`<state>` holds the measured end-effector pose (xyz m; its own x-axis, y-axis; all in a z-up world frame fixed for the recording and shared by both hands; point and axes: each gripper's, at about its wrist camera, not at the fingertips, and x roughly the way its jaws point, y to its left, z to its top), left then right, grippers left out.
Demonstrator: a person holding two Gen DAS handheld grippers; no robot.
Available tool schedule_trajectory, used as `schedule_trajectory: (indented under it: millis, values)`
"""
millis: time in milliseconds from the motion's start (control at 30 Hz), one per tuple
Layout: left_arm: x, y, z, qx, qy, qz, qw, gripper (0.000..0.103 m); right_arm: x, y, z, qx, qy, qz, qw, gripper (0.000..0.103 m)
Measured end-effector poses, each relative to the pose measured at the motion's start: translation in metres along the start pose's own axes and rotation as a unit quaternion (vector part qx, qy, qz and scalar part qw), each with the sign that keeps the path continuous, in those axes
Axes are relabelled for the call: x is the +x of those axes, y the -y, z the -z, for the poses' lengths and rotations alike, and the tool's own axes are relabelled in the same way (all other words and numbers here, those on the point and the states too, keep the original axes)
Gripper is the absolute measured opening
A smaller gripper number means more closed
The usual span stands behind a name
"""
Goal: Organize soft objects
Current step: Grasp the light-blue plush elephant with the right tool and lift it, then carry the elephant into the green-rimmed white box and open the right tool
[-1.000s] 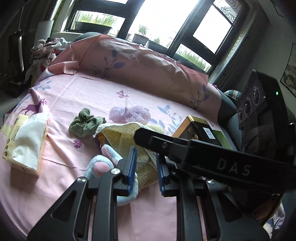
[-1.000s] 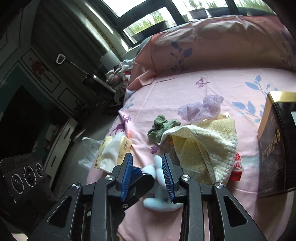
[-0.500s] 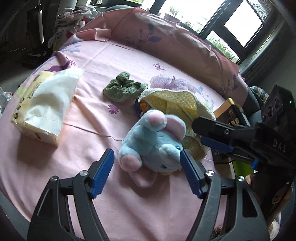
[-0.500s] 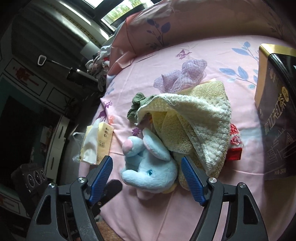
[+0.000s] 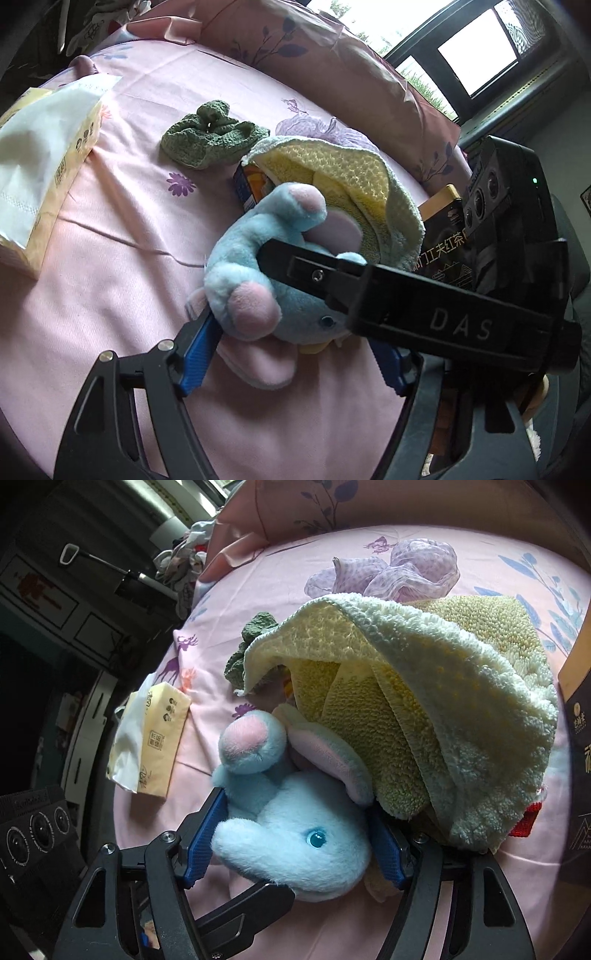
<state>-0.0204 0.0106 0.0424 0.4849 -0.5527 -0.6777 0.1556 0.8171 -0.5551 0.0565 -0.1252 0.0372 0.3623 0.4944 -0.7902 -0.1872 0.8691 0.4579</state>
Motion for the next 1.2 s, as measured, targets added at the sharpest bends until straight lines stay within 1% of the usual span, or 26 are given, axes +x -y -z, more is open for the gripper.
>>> schedule_trajectory:
  millis: [33,67,100,133,167,233,333,400,467,533,633,767,867,1033,1200]
  values:
    - [-0.002,0.001,0.000,-0.002,-0.002,0.015,0.9999,0.059,-0.002,0.003,0.001,0.005,0.003,-0.008,1.000,0.066]
    - [-0.004,0.004,0.001,-0.003,-0.005,0.032,0.9995,0.052,-0.004,0.005,0.003,0.012,-0.002,-0.030,0.999,0.065]
    - [-0.007,0.012,0.000,0.012,0.003,0.010,0.9999,0.052,-0.006,0.007,0.004,0.020,-0.003,-0.042,0.999,0.064]
    - [-0.010,0.021,0.000,0.037,0.009,-0.011,0.9992,0.053,-0.008,0.007,0.004,0.022,0.000,-0.046,0.999,0.063]
    - [-0.011,0.028,-0.001,0.056,0.011,-0.022,0.9981,0.052,-0.010,0.006,0.005,0.020,0.002,-0.047,0.999,0.063]
    - [-0.014,0.033,-0.003,0.063,0.014,-0.021,0.9977,0.053,-0.017,0.006,0.004,0.022,0.017,-0.053,0.998,0.062]
    - [-0.024,0.046,-0.001,0.082,0.032,-0.015,0.9960,0.053,-0.036,0.003,0.006,0.013,0.040,-0.054,0.998,0.061]
    - [-0.032,0.061,-0.003,0.102,0.046,-0.011,0.9937,0.053,-0.056,0.001,0.007,0.006,0.065,-0.057,0.996,0.061]
    - [-0.042,0.083,-0.006,0.131,0.061,-0.008,0.9894,0.052,-0.081,0.002,0.008,0.008,0.097,-0.063,0.993,0.061]
    - [-0.050,0.109,-0.009,0.167,0.077,-0.001,0.9830,0.052,-0.109,0.006,0.009,0.009,0.135,-0.065,0.989,0.061]
    - [-0.057,0.146,-0.009,0.214,0.092,0.025,0.9721,0.052,-0.153,0.017,0.015,0.015,0.192,-0.053,0.980,0.061]
    - [-0.049,0.193,-0.004,0.269,0.090,0.060,0.9571,0.052,-0.198,0.047,0.030,0.044,0.251,-0.031,0.967,0.061]
    - [-0.033,0.227,0.003,0.307,0.079,0.089,0.9444,0.052,-0.225,0.076,0.044,0.076,0.288,-0.014,0.954,0.061]
    - [0.004,0.281,0.018,0.361,0.044,0.134,0.9220,0.052,-0.259,0.130,0.070,0.146,0.338,0.014,0.930,0.061]
    - [0.045,0.319,0.029,0.400,-0.003,0.162,0.9023,0.052,-0.279,0.180,0.096,0.218,0.364,0.033,0.905,0.061]
